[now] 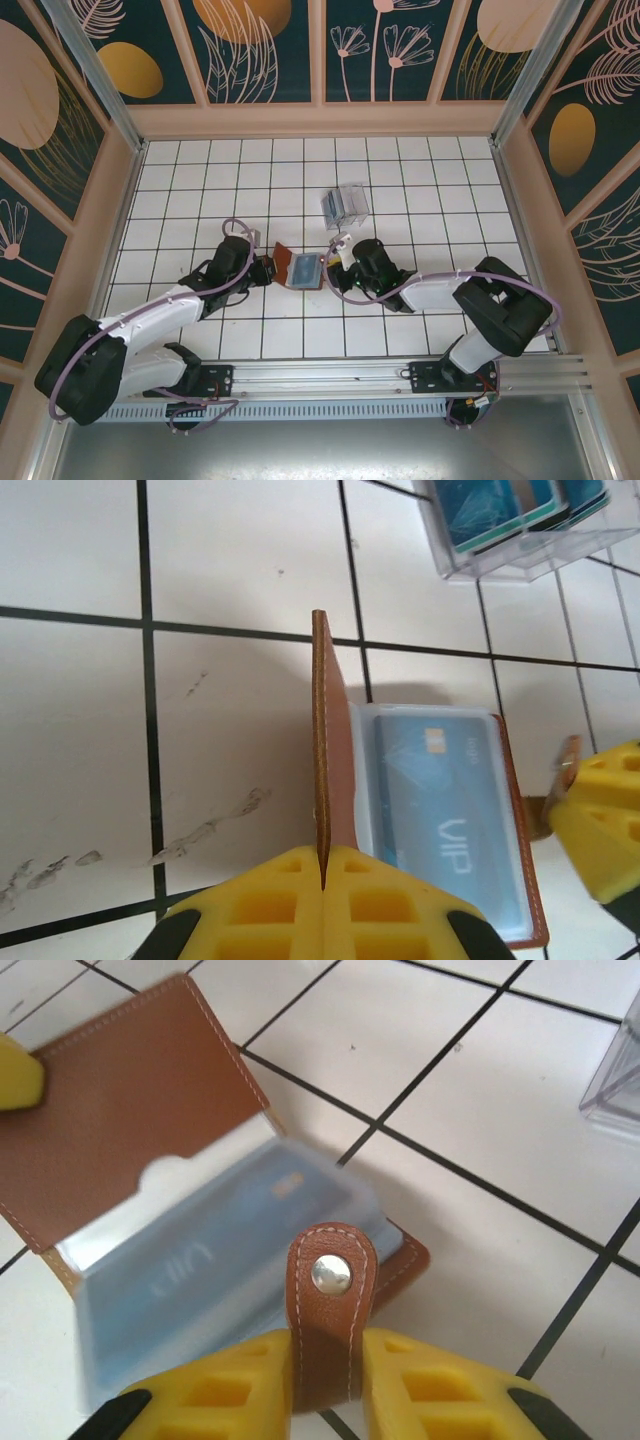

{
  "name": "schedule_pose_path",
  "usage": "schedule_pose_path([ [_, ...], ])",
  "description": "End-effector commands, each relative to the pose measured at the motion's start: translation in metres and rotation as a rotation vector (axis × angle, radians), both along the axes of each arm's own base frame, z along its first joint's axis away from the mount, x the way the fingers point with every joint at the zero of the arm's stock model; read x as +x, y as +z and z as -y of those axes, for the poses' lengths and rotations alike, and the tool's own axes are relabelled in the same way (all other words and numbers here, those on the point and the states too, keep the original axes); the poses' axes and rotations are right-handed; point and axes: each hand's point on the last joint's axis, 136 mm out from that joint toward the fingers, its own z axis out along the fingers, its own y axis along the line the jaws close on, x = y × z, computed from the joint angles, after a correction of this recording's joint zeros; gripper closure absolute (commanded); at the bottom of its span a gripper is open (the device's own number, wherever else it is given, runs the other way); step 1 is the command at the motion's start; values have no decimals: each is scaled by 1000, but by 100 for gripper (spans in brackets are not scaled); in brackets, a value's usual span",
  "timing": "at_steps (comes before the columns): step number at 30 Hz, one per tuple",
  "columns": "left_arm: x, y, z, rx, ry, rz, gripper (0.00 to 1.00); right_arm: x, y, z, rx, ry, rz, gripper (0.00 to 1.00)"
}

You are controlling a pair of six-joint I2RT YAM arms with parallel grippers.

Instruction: Put the credit cards into the card holder

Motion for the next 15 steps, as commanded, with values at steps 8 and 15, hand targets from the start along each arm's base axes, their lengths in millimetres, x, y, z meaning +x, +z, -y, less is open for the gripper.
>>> schedule_pose_path([
  [8,3,-2,10,-23,-24,-16,100,-16,10,-19,158,88,-44,64],
  [15,4,-1,13,-4,-42,-29,100,9,23,2,58,-208,-227,45],
])
